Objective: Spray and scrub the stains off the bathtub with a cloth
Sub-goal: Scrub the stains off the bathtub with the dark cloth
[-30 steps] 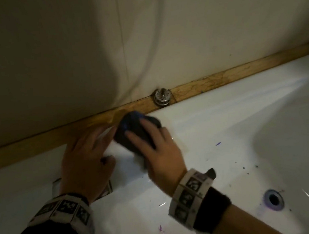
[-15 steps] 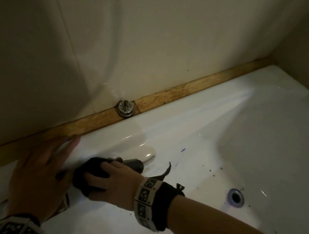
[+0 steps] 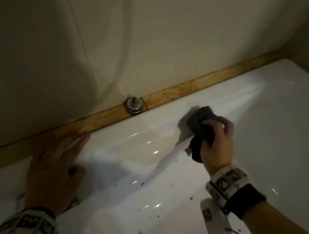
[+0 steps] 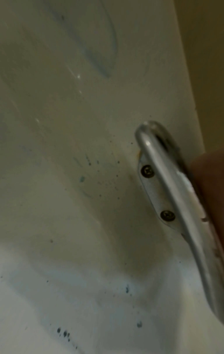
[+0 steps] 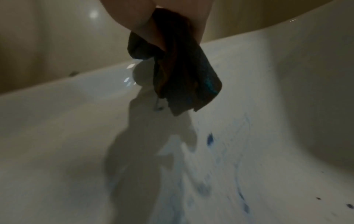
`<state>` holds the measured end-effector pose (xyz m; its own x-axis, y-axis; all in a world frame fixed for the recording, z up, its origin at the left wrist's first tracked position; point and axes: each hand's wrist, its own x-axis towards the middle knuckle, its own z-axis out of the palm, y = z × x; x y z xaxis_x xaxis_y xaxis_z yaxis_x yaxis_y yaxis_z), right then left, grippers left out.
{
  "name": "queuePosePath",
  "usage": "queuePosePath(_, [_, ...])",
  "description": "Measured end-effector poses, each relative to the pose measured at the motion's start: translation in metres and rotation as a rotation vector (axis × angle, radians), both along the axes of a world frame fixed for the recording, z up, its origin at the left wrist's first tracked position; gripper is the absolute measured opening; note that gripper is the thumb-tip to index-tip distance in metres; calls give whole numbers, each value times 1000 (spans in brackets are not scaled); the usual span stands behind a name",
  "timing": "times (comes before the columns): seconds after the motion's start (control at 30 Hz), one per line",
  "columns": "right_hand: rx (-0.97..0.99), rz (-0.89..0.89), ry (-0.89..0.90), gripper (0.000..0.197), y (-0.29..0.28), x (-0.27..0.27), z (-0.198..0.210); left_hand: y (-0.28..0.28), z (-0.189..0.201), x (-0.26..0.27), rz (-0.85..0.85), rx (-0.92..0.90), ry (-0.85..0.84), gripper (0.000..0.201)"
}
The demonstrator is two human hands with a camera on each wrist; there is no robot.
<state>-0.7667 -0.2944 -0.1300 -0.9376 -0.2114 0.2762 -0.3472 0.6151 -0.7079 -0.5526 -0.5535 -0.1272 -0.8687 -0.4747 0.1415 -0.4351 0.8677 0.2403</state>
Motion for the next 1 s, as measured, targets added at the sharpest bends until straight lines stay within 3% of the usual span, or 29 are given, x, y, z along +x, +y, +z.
queuePosePath(0.07, [23,-114,-34,40,-18,-26,12,1,3,-1,9,21,18,66])
queuePosePath(0.17, [93,-101,-100,39,-53,-5,8,0,5,-2,18,33,24,66])
queuePosePath(0.23, [111,35,-103,38,-73,30,3,1,4,-2,28,17,-8,67])
queuePosePath(0.33, [215,404,-96,35,-94,94,-7,2,4,-1,40,-5,-52,67])
queuePosePath(0.43, [347,729,-9,51,-107,131,-13,3,4,0,29,-11,-39,67])
queuePosePath(0.57, [459,867,104,58,-111,128,-12,5,5,-2,9,-30,26,65])
queuePosePath(0.67, [499,904,179,54,-111,121,-16,4,4,-1,-7,-10,30,64])
queuePosePath(0.8, [538,890,288,70,-115,121,-30,3,3,-1,-24,51,34,65])
queuePosePath(0.93, [697,796,261,73,-120,124,-23,9,6,-1,-40,-96,14,63])
queuePosePath(1.0, [728,774,238,69,-123,132,-12,20,11,1,48,-48,-76,66])
